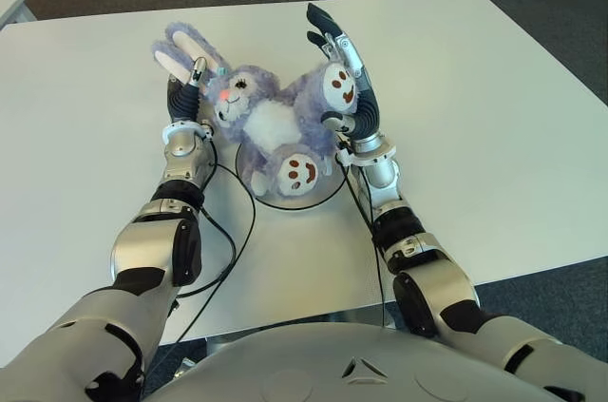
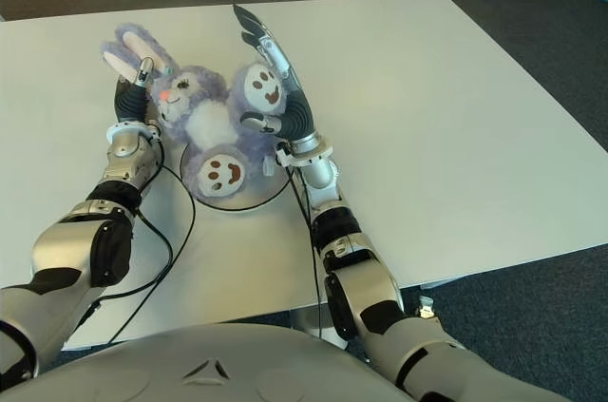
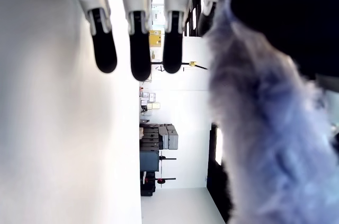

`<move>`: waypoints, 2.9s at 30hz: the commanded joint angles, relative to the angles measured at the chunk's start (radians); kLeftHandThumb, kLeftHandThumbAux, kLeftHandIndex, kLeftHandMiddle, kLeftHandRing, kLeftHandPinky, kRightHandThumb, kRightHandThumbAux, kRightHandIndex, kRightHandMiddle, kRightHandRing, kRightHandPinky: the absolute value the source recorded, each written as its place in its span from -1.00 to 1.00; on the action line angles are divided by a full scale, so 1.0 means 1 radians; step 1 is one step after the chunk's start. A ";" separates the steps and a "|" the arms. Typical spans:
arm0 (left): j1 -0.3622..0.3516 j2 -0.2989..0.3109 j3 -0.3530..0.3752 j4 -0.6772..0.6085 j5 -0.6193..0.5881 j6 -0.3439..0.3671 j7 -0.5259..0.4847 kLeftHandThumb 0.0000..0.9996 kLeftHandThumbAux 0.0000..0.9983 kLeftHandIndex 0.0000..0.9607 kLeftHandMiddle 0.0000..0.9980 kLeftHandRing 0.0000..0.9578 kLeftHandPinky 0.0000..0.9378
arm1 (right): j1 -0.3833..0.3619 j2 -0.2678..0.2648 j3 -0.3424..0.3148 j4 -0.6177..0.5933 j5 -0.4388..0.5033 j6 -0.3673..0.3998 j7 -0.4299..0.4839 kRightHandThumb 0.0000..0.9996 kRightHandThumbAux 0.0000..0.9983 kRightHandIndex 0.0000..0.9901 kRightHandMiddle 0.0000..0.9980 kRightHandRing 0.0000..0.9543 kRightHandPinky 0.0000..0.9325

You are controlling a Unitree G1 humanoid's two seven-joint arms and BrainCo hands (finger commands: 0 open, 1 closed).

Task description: Put the doll into the plate.

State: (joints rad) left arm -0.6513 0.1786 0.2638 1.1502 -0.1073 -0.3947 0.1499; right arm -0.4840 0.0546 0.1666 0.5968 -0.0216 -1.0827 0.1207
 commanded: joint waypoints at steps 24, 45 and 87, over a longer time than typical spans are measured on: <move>0.092 -0.027 -0.007 0.062 0.004 0.053 -0.006 -1.00 -0.22 -0.78 -0.51 -0.45 -0.44 | 0.218 0.128 -0.001 -0.501 0.360 0.503 0.009 -0.61 0.01 -1.00 -1.00 -1.00 -1.00; 0.099 -0.031 -0.006 0.055 0.002 0.058 -0.005 -1.00 -0.23 -0.80 -0.51 -0.41 -0.37 | 0.245 0.135 0.019 -0.588 0.329 0.529 -0.143 -0.67 0.22 -0.97 -1.00 -1.00 -1.00; 0.115 -0.031 -0.010 0.047 0.010 0.044 -0.001 -1.00 -0.24 -0.81 -0.50 -0.45 -0.49 | 0.063 0.039 -0.135 -0.304 0.329 0.342 -0.056 -0.82 0.03 -1.00 -1.00 -1.00 -1.00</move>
State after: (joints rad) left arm -0.6437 0.1827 0.2570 1.1359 -0.1007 -0.4025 0.1472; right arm -0.3619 0.0820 0.0689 0.1816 0.2758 -0.7018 0.0098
